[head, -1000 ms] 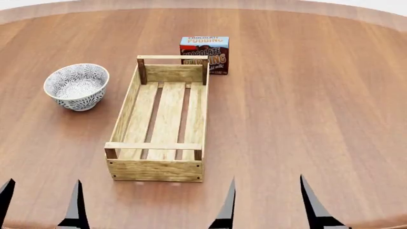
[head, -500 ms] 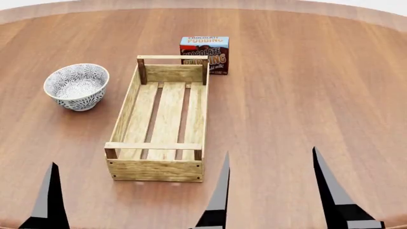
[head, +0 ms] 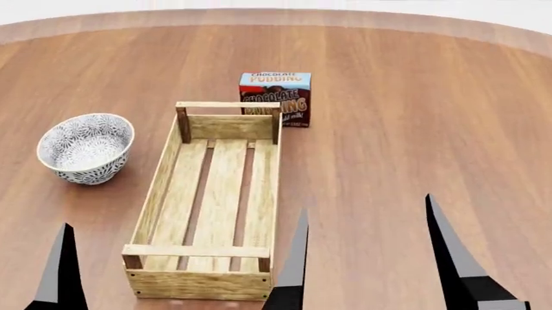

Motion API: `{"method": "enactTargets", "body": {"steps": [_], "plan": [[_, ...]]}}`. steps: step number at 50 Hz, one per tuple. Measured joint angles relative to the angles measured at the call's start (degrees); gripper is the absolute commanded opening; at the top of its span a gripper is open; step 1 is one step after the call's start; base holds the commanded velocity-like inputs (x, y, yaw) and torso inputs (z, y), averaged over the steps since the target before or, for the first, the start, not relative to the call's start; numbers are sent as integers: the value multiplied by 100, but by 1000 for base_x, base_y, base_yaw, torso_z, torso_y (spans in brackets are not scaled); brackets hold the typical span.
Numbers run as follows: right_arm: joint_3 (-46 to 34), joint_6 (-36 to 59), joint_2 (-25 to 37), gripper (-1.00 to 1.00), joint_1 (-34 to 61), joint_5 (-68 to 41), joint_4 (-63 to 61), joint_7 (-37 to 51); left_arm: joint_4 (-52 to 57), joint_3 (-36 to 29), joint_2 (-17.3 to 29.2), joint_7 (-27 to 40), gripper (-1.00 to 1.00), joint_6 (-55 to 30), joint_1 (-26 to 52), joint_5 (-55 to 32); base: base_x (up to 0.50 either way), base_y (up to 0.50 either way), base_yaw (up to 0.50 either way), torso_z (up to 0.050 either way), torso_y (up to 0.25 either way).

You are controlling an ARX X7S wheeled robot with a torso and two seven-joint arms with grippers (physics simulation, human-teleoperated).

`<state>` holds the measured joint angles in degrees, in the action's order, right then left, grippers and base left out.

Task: Pick up the bowl on the left and put it in the tray.

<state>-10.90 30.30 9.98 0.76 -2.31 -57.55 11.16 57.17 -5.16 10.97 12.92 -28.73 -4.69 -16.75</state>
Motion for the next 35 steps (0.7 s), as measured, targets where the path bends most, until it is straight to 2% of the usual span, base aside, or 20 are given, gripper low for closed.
{"method": "enactTargets", "body": {"steps": [35], "plan": [[-107,98,282,100,82,-269,-118,374,31,-112,211,276,100,22,2,-77,487,0,0,0,0]]}}
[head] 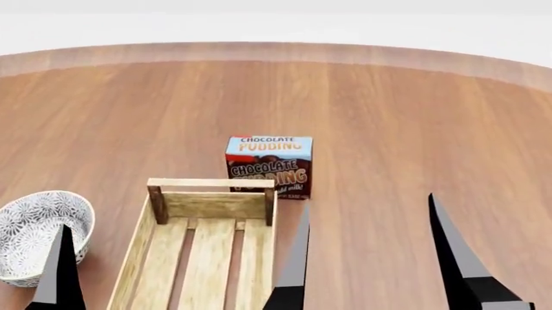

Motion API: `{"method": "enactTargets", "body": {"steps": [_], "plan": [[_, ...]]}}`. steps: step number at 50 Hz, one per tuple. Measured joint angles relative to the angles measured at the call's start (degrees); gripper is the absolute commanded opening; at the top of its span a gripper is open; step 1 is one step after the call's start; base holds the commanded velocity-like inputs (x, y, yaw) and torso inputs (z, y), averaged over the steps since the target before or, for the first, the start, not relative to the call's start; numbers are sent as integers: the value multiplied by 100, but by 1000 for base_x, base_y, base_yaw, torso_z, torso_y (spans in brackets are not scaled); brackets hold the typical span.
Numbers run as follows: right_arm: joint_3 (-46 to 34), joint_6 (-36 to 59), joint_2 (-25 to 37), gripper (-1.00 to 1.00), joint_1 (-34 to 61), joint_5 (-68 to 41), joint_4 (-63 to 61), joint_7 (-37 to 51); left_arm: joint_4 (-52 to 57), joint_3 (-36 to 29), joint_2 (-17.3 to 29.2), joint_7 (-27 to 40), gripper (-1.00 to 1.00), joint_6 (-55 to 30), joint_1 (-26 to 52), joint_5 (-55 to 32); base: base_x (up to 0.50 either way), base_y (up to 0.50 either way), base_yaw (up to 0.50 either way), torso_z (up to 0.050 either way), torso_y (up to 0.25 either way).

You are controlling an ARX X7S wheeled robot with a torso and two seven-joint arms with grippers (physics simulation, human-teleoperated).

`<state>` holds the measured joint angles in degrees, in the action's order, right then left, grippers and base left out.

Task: Pick up the bowl on the left and put it in the tray.

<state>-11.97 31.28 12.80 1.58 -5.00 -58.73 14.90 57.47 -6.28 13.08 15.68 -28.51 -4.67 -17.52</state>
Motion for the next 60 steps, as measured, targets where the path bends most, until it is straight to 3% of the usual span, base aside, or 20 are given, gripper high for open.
{"method": "enactTargets", "body": {"steps": [8,40,60], "plan": [[-68,-67,163,100,19,-72,-10,216,2,-6,36,54,100,3,13,-46,0,43,0,0,1],[-765,-168,1311,100,356,-659,-13,1602,-6,-85,169,304,100,-79,68,-169,0,484,0,0,0],[-791,-584,1599,100,362,-1064,65,1974,15,-77,247,449,100,-250,129,-397,0,0,0,50,0]]}}
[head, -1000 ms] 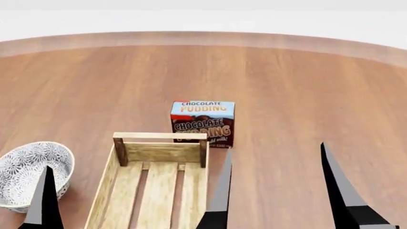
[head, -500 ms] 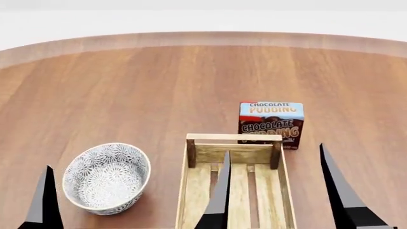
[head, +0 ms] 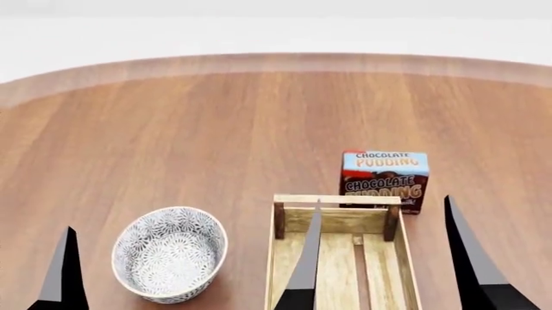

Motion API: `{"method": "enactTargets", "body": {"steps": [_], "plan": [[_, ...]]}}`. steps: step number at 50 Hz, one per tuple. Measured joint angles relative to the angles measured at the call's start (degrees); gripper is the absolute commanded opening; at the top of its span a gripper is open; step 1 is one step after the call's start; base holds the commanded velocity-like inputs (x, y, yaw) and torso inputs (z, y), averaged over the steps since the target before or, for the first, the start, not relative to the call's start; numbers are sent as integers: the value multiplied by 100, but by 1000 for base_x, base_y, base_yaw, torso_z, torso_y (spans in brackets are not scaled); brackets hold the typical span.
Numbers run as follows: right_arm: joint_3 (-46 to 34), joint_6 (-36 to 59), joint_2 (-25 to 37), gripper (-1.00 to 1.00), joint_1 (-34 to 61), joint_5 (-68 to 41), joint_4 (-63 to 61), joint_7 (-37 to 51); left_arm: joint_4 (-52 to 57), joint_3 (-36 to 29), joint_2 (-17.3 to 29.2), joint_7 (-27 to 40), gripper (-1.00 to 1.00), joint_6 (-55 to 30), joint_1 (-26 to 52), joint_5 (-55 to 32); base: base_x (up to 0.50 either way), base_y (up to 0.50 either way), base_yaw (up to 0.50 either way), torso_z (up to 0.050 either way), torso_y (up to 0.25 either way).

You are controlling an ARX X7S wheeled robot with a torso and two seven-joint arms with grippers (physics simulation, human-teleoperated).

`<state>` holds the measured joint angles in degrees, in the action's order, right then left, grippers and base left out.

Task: Pick up the bowl on the left and put it in the tray.

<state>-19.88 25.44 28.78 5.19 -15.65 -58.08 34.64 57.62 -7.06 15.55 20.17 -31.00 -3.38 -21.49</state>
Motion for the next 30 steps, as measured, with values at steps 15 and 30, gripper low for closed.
{"method": "enactTargets", "body": {"steps": [15,30], "plan": [[-51,-89,116,100,36,-99,1,152,-19,5,58,79,100,-9,18,-126,0,0,0,50,0],[-128,-150,259,100,83,-189,-15,323,-31,-42,126,158,100,30,11,-152,0,0,0,49,-38]]}}
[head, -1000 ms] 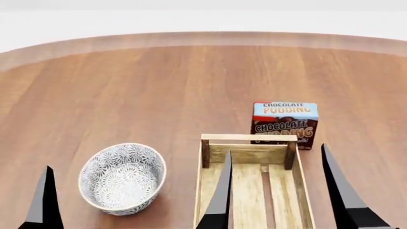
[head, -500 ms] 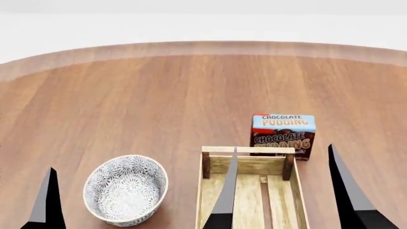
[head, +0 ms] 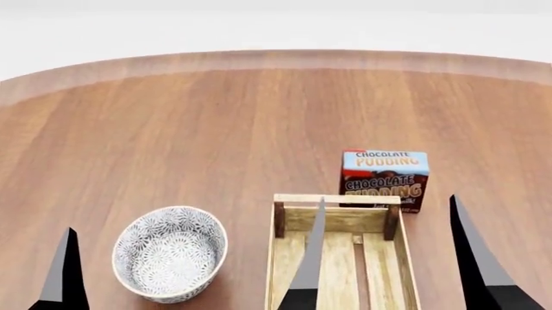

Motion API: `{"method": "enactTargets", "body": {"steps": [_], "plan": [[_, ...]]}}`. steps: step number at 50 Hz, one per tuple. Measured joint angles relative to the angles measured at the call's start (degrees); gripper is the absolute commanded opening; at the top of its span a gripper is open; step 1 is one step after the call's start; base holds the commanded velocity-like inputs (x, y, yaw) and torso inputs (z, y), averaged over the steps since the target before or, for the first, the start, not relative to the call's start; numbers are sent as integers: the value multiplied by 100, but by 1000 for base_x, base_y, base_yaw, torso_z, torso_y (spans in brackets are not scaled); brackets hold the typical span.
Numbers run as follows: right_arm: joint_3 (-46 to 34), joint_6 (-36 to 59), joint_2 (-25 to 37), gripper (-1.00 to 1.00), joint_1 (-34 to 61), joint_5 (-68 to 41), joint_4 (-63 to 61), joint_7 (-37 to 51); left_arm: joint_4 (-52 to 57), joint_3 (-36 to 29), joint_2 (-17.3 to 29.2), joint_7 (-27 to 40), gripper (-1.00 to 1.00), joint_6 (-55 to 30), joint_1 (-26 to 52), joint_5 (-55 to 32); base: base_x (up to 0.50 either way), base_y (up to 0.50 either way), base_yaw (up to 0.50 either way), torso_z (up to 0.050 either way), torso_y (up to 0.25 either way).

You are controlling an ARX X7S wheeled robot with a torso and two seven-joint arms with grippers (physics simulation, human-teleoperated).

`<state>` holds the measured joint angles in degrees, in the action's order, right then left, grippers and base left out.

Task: Pick up the bowl on the left and put it in the tray.

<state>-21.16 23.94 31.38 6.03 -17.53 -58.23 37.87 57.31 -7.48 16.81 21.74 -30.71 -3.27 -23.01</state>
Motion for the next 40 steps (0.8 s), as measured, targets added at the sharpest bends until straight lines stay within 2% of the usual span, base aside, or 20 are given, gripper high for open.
{"method": "enactTargets", "body": {"steps": [40], "plan": [[-274,-148,412,100,210,-256,-39,505,-177,-194,172,160,100,100,12,-3,0,0,0,42,-186]]}}
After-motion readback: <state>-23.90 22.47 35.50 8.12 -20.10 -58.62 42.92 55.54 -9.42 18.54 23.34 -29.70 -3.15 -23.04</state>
